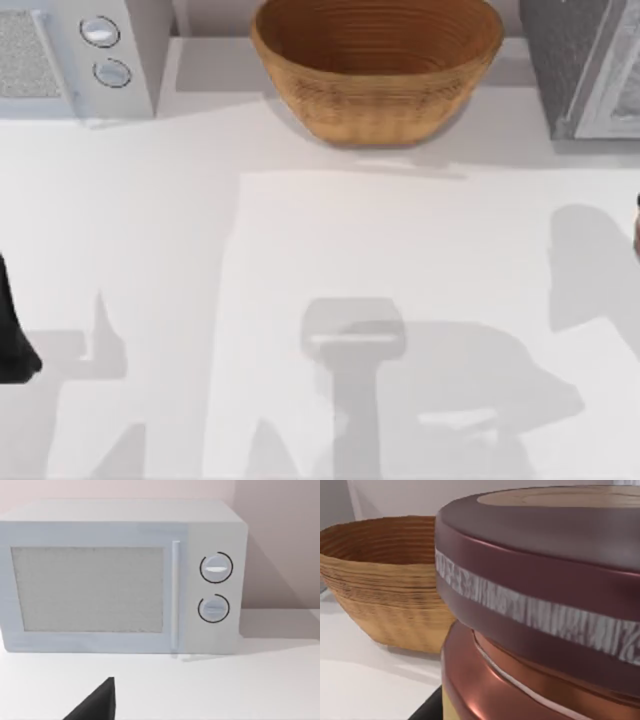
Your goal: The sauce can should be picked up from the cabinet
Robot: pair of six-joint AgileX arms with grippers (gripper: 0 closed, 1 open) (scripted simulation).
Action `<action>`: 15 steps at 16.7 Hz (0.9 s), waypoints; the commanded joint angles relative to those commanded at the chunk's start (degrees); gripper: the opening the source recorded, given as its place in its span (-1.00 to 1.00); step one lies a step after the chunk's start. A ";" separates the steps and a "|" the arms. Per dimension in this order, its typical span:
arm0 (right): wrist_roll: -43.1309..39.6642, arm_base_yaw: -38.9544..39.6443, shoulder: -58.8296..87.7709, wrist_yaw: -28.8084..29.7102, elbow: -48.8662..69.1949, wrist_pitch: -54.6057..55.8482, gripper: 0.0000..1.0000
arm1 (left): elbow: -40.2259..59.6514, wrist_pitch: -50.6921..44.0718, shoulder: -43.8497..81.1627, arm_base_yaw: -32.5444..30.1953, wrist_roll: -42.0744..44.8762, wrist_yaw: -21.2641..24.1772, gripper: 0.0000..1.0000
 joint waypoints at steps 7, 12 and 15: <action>0.01 -0.48 17.44 -7.97 2.63 13.38 -1.00 | 0.00 0.00 0.00 0.00 0.00 0.00 1.00; 0.09 -2.22 28.51 -12.95 4.78 22.69 -1.00 | 0.00 0.00 0.00 0.00 0.00 0.00 1.00; -0.42 -3.35 34.75 -16.07 6.17 28.13 -1.00 | 0.00 0.00 0.00 0.00 0.00 0.00 1.00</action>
